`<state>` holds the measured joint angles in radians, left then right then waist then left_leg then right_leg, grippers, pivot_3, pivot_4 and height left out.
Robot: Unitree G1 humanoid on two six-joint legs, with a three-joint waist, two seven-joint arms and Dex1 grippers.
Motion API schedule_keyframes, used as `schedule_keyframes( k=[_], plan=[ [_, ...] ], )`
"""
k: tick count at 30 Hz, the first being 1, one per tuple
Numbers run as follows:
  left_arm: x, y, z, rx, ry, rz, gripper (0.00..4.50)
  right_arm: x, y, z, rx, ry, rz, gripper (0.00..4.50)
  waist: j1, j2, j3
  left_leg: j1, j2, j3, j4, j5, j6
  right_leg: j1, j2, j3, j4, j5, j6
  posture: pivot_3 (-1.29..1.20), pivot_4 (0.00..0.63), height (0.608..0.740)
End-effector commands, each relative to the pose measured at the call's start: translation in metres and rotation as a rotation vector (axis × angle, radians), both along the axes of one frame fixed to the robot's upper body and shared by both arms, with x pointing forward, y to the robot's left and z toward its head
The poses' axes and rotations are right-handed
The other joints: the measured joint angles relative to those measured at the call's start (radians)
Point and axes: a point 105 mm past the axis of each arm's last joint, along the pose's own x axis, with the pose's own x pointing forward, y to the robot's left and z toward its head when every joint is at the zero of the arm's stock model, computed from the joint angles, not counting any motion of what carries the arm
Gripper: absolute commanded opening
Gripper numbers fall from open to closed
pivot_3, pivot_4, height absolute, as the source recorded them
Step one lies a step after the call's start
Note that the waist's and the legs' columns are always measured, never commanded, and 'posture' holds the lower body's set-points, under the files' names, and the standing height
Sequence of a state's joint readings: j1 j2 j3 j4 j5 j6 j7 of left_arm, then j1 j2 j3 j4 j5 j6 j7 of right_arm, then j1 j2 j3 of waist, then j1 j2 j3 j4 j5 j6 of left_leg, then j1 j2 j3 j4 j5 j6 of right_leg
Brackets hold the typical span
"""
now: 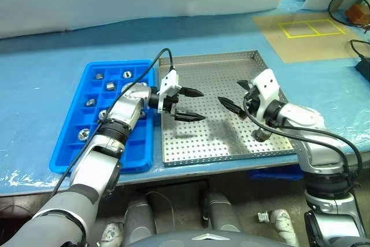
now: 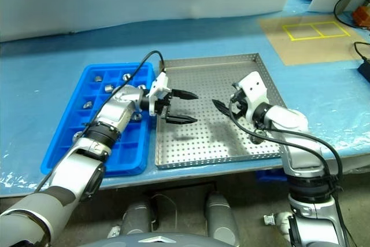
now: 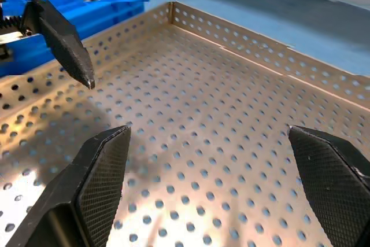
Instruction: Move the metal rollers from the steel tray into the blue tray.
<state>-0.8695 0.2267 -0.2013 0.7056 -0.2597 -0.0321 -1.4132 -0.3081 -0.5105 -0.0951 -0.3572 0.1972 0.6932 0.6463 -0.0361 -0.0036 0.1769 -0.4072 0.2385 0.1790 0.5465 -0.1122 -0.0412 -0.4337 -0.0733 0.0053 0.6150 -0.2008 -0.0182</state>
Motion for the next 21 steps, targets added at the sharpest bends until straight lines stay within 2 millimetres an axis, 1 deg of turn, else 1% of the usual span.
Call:
schedule_keyframes(
  k=[1,8,15,19,21],
  plan=[
    [-0.001,-0.005,0.007,-0.007,-0.038,-0.037,4.39,-0.009,-0.012,0.014,-0.001,-0.048,-0.053,4.48,-0.007,0.0,0.0,0.0,0.0,0.0,0.0,0.0,0.001,0.0,0.0,0.0,-0.001,0.0,0.0,-0.66,0.15,0.74],
    [-0.003,-0.014,0.006,-0.03,-0.03,-0.06,4.39,-0.021,-0.034,0.01,-0.013,-0.022,-0.152,4.48,-0.026,0.0,0.0,-0.001,-0.001,0.001,0.0,-0.003,0.005,0.004,0.0,0.0,-0.009,0.001,0.001,-0.69,0.15,0.74],
    [-0.007,-0.018,-0.001,-0.037,-0.014,-0.074,4.39,-0.035,-0.039,0.005,-0.011,0.009,-0.18,4.48,-0.037,0.001,0.0,0.0,-0.002,0.001,0.001,-0.004,0.006,0.005,-0.001,0.0,-0.009,0.001,0.001,-0.7,0.15,0.74],
    [-0.008,-0.022,-0.001,-0.043,-0.013,-0.078,4.39,-0.041,-0.042,-0.005,-0.022,0.05,-0.191,4.48,-0.039,0.001,0.0,0.0,-0.002,0.001,0.001,-0.004,0.007,0.006,-0.001,0.0,-0.01,0.001,0.002,-0.7,0.15,0.74],
    [-0.01,-0.023,-0.001,-0.048,-0.01,-0.084,4.39,-0.044,-0.046,-0.017,-0.038,0.089,-0.196,4.48,-0.037,0.001,0.0,0.0,-0.002,0.001,0.002,-0.004,0.007,0.006,-0.001,-0.001,-0.01,0.0,0.002,-0.69,0.15,0.74]
  ],
)
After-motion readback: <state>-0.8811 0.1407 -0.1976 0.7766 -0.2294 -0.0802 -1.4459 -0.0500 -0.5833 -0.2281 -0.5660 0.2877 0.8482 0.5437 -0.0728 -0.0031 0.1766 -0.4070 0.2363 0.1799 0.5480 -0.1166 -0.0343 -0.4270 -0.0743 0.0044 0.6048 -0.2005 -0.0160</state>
